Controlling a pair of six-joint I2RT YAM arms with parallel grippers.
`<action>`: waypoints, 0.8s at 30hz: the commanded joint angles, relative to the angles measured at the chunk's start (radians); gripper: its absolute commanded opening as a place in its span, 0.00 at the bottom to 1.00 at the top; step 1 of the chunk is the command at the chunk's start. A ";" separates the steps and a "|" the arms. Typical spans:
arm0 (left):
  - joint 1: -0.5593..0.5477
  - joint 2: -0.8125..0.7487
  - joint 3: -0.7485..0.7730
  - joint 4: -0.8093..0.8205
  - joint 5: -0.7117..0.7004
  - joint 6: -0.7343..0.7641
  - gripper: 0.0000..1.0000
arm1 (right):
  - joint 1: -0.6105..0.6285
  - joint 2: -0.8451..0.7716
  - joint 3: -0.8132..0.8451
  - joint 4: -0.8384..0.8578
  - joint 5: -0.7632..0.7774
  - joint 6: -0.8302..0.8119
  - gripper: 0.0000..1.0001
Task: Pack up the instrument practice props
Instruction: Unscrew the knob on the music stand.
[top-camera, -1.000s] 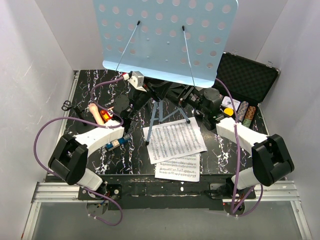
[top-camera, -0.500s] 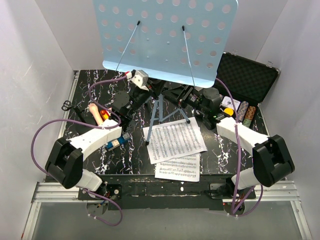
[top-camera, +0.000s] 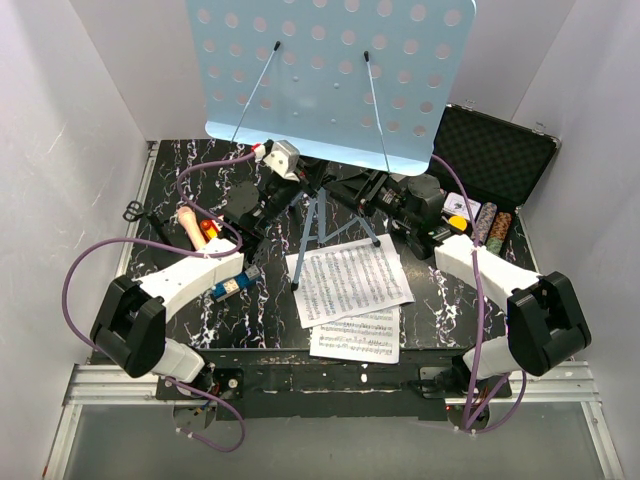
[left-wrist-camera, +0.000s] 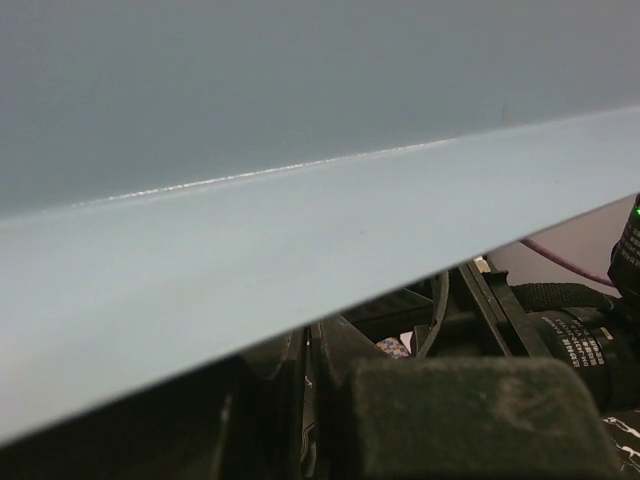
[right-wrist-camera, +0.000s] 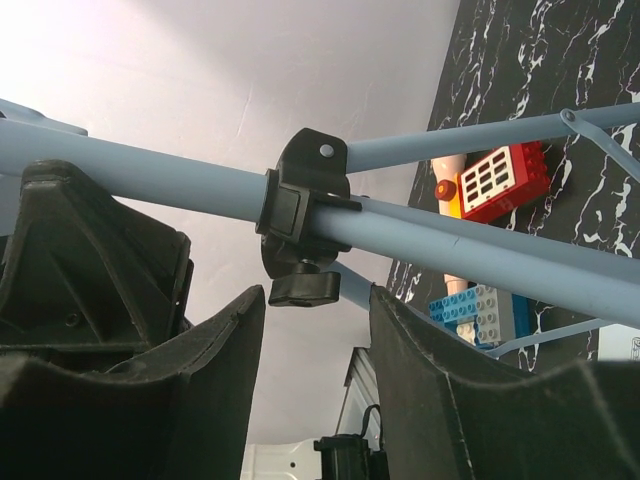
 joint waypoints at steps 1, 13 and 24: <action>0.007 -0.009 0.031 0.011 -0.044 0.042 0.00 | -0.004 -0.028 0.031 0.031 -0.015 -0.013 0.54; 0.005 -0.034 0.059 -0.075 -0.033 0.094 0.00 | -0.004 -0.028 0.053 0.044 -0.012 -0.026 0.67; 0.005 -0.046 0.043 -0.066 -0.036 0.100 0.00 | -0.002 0.041 0.107 0.060 -0.067 0.021 0.35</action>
